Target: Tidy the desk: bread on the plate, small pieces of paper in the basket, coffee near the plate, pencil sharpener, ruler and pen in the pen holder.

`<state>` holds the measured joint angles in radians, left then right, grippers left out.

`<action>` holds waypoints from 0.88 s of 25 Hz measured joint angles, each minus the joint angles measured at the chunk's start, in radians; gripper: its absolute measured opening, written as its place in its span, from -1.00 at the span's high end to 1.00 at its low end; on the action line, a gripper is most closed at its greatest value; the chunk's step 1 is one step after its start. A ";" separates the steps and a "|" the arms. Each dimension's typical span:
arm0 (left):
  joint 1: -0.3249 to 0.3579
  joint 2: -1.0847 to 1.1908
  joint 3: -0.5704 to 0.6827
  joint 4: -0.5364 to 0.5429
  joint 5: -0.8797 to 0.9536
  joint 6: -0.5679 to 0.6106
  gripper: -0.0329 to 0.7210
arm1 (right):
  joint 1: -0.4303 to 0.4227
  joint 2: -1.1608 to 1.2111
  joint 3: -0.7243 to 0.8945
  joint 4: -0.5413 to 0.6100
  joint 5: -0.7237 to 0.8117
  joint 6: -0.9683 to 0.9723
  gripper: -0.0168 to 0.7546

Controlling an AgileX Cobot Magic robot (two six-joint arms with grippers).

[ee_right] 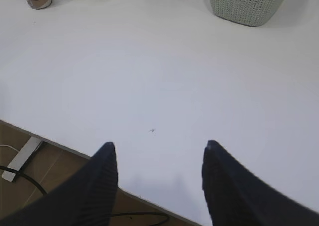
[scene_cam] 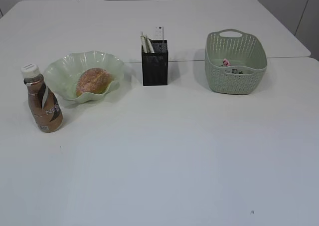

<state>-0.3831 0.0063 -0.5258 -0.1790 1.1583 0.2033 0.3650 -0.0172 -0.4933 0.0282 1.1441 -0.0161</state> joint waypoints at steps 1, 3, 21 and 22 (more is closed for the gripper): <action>0.000 0.000 0.002 0.000 -0.002 0.000 -0.29 | 0.000 0.000 0.000 -0.002 0.000 0.002 -0.18; 0.000 0.000 0.004 0.000 -0.006 0.000 -0.29 | 0.000 0.000 0.000 -0.002 0.000 0.002 -0.18; 0.000 0.000 0.014 0.000 -0.030 0.000 -0.15 | 0.000 0.000 0.001 -0.004 0.000 0.006 -0.18; 0.000 0.000 0.014 0.000 -0.030 0.000 -0.15 | 0.000 0.000 0.001 -0.004 0.000 0.006 -0.18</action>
<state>-0.3831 0.0063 -0.5117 -0.1790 1.1285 0.2033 0.3650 -0.0172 -0.4924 0.0243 1.1441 -0.0098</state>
